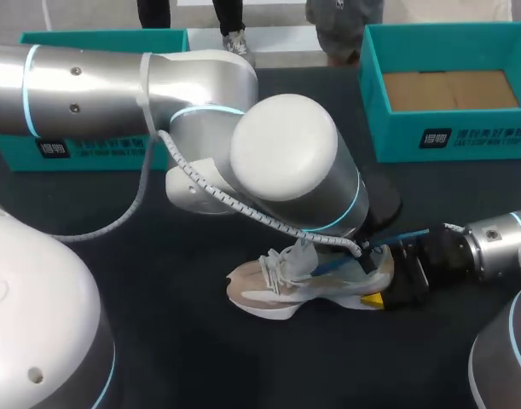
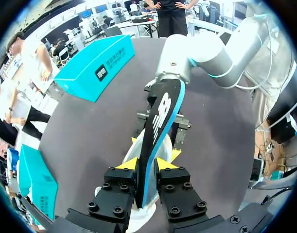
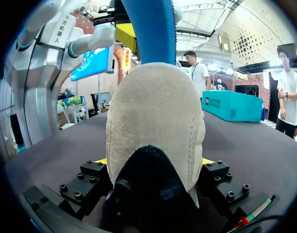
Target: Take the shoe out of the shoebox, open the shoe tongue, remove and reinsert the insole, then place the shoe into the shoebox
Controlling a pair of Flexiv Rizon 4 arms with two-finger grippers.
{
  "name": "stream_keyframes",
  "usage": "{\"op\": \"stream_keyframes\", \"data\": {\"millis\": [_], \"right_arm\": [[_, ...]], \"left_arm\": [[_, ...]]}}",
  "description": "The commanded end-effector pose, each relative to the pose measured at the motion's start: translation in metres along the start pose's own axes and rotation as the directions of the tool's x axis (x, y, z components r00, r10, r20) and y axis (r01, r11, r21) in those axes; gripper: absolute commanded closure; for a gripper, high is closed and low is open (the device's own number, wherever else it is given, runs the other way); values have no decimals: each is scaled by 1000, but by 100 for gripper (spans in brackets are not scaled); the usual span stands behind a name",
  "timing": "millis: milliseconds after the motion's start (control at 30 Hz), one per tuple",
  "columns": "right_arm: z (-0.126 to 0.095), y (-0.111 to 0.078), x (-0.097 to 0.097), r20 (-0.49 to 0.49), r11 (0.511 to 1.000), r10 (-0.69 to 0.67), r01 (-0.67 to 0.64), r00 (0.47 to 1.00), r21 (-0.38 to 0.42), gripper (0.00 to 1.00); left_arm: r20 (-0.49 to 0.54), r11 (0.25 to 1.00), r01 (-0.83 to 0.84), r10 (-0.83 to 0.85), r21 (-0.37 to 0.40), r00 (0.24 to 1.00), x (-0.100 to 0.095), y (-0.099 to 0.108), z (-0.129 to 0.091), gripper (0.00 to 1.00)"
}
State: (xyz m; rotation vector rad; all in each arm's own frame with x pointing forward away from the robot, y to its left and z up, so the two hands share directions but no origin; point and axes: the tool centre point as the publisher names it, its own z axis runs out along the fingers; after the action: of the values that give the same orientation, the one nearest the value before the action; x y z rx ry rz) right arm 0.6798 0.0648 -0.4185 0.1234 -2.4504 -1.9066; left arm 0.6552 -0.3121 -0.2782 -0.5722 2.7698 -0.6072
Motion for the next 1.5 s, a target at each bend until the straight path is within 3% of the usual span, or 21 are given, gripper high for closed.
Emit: {"op": "stream_keyframes", "data": {"millis": [33,233,400,1500], "right_arm": [[3,-3,1,1,1000,0,0,1000,4,100],[3,-3,1,1,1000,0,0,1000,4,100],[3,-3,1,1,1000,0,0,1000,4,100],[3,-3,1,1,1000,0,0,1000,4,100]], "left_arm": [[27,1000,6,-6,3,1000,4,-2,3,74],[22,1000,8,-8,12,1000,6,-6,5,64],[45,999,25,-25,22,999,5,-3,9,62],[63,989,46,-55,137,996,1,-6,42,63]]}}
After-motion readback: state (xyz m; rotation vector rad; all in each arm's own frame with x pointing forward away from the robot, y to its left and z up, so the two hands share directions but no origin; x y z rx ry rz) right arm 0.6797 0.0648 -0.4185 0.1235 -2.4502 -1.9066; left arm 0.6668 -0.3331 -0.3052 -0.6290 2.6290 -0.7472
